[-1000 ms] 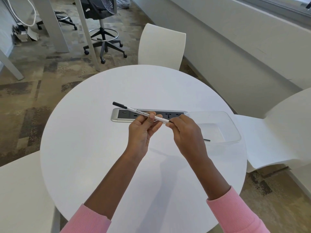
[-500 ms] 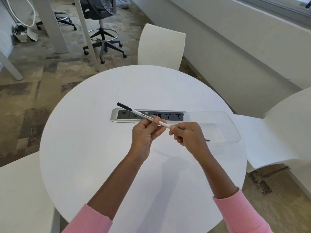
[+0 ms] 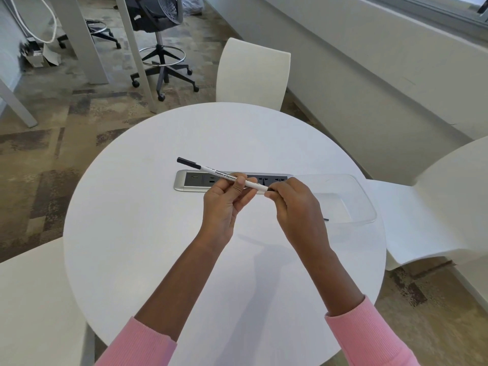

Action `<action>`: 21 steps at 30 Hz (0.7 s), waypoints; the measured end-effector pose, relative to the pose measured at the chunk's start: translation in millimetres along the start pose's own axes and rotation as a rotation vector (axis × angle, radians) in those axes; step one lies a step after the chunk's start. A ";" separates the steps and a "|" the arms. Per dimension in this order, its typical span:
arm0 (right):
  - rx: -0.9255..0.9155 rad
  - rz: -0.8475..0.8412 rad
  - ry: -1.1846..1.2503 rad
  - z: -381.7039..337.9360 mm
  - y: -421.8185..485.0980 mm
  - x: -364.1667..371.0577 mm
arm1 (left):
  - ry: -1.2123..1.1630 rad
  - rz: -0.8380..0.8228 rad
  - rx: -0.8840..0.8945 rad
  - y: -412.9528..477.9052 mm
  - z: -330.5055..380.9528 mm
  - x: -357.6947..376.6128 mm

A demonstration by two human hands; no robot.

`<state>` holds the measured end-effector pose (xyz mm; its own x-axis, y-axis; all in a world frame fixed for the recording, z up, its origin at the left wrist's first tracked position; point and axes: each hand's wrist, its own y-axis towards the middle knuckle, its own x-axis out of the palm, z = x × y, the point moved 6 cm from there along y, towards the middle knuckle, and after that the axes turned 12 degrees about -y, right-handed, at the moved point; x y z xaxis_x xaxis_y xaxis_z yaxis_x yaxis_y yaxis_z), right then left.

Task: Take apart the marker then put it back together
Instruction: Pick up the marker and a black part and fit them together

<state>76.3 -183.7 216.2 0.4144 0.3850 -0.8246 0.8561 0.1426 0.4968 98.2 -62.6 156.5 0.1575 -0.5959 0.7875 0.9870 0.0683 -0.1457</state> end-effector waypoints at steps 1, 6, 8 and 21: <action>-0.004 0.002 -0.002 -0.9 0.4 -0.5 | 0.004 -0.009 -0.002 -0.5 0.2 0.8; 0.063 -0.062 0.096 2.5 0.8 -0.3 | 0.028 -0.015 -0.022 -2.9 -1.2 1.2; 0.119 -0.115 0.165 7.1 -0.8 2.9 | 0.041 -0.012 -0.029 -3.7 -2.9 0.9; 0.561 -0.450 0.636 32.7 -15.5 27.3 | 0.171 -0.073 -0.033 -8.1 -11.5 -4.3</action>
<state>84.5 -205.3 177.2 -0.0936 0.8472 -0.5230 0.9856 0.0047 -0.1688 89.2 -69.8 147.5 0.0750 -0.7255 0.6841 0.9935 -0.0045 -0.1137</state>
